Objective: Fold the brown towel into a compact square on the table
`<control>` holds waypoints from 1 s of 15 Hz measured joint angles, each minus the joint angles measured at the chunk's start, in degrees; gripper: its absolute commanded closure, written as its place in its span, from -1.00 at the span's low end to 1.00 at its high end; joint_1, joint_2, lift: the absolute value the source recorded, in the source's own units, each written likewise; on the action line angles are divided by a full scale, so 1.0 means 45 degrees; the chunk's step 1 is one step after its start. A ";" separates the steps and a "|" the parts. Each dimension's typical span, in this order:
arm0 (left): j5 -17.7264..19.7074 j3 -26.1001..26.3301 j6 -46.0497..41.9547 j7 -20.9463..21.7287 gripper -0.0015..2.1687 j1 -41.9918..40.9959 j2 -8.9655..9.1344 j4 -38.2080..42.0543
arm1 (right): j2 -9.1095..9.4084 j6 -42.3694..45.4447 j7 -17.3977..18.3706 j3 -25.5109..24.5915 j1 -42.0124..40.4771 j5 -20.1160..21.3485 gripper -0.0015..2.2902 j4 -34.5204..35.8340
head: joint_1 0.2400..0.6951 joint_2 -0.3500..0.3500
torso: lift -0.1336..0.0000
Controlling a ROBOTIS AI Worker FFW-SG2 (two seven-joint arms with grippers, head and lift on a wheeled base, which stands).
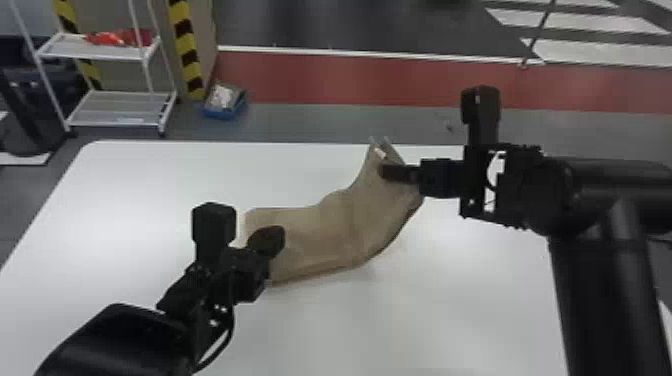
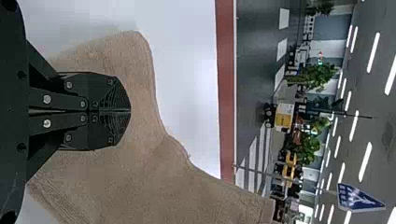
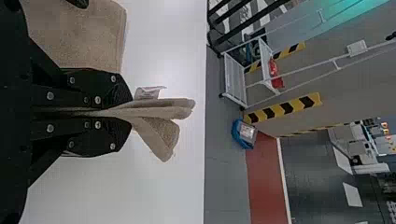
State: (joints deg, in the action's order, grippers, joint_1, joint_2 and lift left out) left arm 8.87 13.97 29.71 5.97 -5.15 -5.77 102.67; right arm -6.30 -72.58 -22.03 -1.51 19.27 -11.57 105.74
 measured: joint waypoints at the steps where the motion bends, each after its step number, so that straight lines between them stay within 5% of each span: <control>1: 0.0055 -0.0212 0.0232 0.0191 0.57 -0.0048 -0.0020 0.0075 | -0.0004 -0.0136 -0.0002 0.0001 0.0290 0.0027 0.32 -0.0225 | 1.00 -0.22 | -0.76; 7: 0.0048 -0.0690 0.0376 0.0691 0.57 -0.0009 -0.0159 -0.0691 | 0.0095 -0.0554 0.0050 0.1109 0.1458 0.0468 0.32 -0.1270 | 1.00 -0.08 | -0.76; 15: 0.0041 -0.0136 0.0214 0.0553 0.57 0.0188 0.0004 -0.1293 | 0.1112 -0.0842 0.0752 0.3373 0.1100 0.1002 0.32 -0.1364 | 1.00 0.11 | -0.76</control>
State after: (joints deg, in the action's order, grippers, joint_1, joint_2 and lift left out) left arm 9.05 13.36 30.68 8.46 -4.30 -5.75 96.85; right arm -1.30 -76.37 -18.65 13.67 24.22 -7.06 99.60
